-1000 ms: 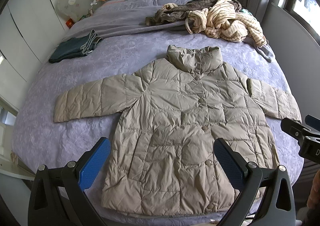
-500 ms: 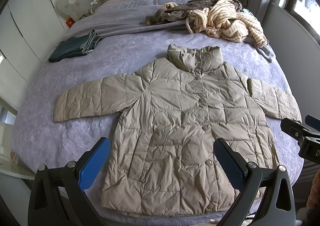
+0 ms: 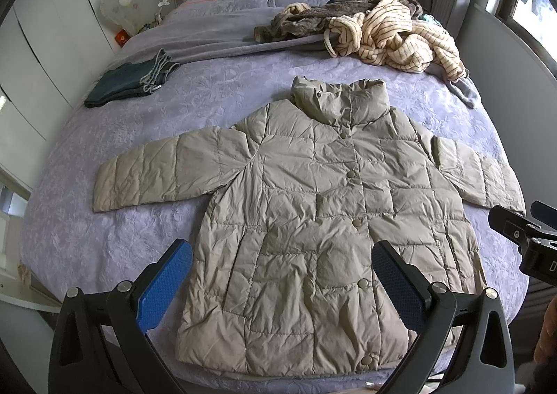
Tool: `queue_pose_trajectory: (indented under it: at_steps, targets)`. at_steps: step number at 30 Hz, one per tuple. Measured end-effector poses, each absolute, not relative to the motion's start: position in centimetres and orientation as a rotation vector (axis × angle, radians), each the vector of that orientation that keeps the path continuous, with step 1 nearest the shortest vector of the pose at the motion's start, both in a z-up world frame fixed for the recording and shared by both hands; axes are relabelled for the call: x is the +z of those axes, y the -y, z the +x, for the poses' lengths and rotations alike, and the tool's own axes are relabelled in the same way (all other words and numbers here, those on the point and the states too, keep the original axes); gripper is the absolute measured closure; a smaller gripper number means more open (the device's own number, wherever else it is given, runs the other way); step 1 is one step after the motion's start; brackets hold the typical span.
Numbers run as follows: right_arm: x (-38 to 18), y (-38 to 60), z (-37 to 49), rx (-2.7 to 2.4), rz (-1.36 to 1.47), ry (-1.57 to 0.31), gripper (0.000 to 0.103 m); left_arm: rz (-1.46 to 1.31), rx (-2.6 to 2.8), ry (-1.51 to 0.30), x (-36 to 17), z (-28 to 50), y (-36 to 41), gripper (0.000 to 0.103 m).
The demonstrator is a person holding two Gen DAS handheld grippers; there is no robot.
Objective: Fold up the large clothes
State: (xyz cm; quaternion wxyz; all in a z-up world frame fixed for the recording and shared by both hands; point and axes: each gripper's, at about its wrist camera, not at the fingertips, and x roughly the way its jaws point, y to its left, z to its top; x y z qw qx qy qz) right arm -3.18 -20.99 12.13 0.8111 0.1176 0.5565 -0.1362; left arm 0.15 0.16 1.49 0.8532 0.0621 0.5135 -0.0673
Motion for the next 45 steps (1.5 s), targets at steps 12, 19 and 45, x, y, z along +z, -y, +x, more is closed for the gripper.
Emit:
queue_pose_trajectory:
  at_steps: [12,19,45]
  targets:
    - [11.8,20.9,-3.2,-0.294,0.253,-1.195,0.000,0.126,-0.148,-1.088,1.4,0.0,-0.2,0.000]
    - [11.2,20.1,-3.1,-0.282,0.261,-1.200,0.000,0.071,-0.173,-1.150,-0.2,0.1,-1.7,0.000]
    - [-5.3,9.8,8.7,-0.082,0.295,-1.449,0.000,-0.435,-0.014,-1.225,-21.1,16.0,-23.6,0.000]
